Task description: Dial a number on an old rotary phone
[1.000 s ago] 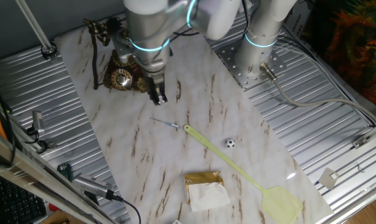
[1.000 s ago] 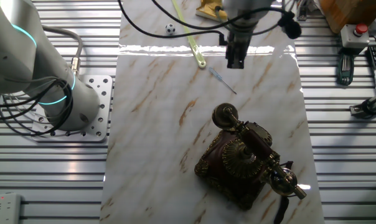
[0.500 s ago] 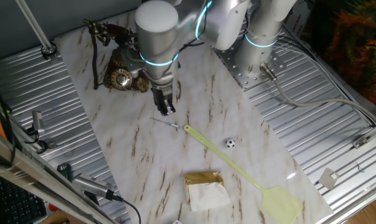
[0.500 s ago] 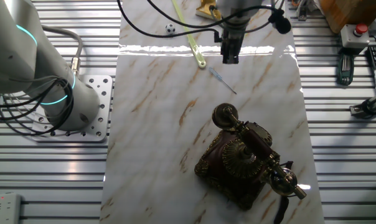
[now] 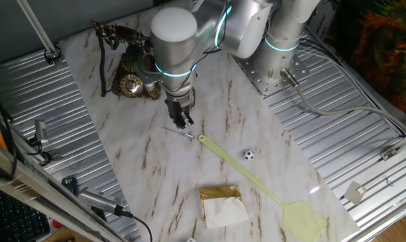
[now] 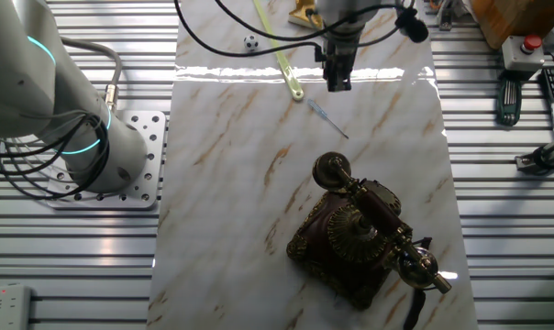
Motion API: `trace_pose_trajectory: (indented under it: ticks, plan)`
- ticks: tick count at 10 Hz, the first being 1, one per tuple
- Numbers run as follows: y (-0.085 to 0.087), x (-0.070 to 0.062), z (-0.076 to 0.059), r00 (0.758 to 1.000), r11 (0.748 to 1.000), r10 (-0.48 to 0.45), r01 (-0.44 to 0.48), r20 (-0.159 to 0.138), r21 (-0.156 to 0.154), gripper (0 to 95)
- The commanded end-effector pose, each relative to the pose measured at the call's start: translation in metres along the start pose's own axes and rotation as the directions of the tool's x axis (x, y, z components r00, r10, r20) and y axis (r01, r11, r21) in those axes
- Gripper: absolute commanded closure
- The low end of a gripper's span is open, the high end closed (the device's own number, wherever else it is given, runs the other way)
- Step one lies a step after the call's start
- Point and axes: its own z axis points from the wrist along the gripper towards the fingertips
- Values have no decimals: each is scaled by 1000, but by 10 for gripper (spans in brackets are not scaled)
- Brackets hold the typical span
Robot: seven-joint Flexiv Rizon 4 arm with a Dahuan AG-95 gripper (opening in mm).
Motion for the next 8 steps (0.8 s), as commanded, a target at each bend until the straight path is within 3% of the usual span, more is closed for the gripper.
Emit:
trace_pose_trajectory:
  ticks: [1, 5, 8]
  plan:
    - [4, 1, 4, 995, 995, -97, 97, -14, 6, 950]
    - [4, 1, 4, 976, 976, -218, 218, -28, 9, 950]
    - [4, 1, 4, 928, 929, -366, 369, -67, 36, 950]
